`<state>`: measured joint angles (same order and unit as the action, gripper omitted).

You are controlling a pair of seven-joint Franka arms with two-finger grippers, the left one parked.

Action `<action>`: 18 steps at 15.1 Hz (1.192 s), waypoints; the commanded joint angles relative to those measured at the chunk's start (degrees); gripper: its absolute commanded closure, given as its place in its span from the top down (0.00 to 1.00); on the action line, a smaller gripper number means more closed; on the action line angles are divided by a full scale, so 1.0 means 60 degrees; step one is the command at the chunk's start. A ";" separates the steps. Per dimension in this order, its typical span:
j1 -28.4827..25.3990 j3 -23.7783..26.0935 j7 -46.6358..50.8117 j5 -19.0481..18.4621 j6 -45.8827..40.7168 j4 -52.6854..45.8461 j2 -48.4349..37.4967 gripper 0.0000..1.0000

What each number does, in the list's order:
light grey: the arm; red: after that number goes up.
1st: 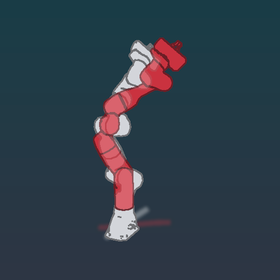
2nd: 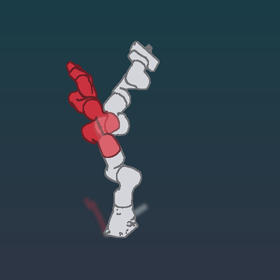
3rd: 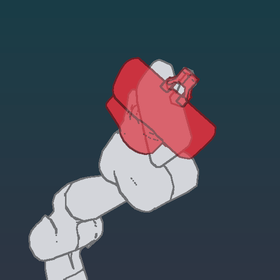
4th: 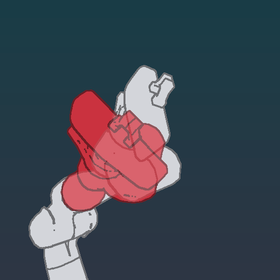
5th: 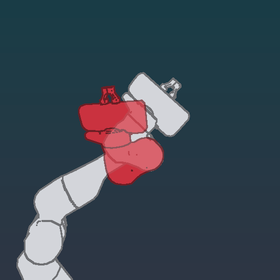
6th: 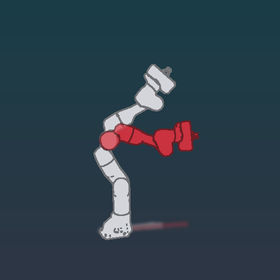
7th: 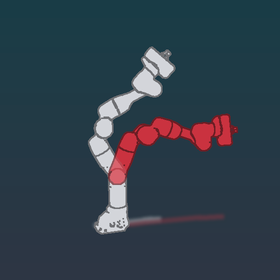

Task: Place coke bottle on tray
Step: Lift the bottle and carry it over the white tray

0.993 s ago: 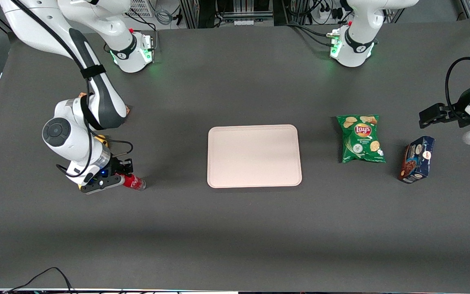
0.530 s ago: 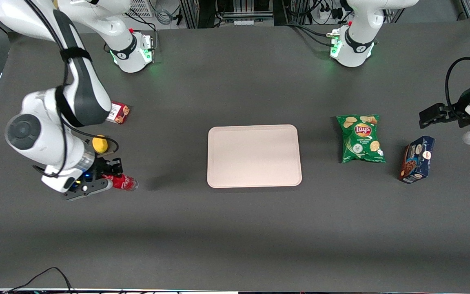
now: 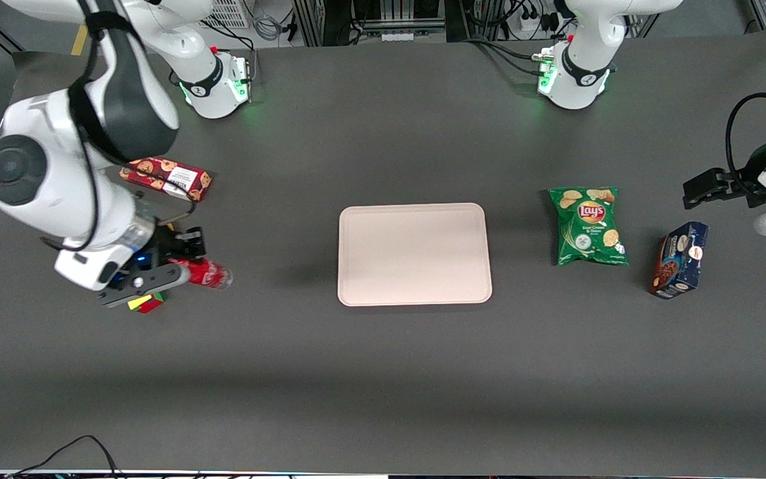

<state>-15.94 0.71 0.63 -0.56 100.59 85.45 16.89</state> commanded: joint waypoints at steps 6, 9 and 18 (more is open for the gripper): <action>-0.2906 -0.0045 0.5178 0.0885 0.0590 -0.0150 0.0172 0.00; -0.3465 -0.0015 0.5915 0.0812 0.1410 -0.0121 0.0742 0.00; -0.3656 0.0014 0.5769 -0.0140 0.2776 -0.0091 0.2649 0.00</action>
<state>-37.56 1.06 35.06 1.51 117.40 86.24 32.27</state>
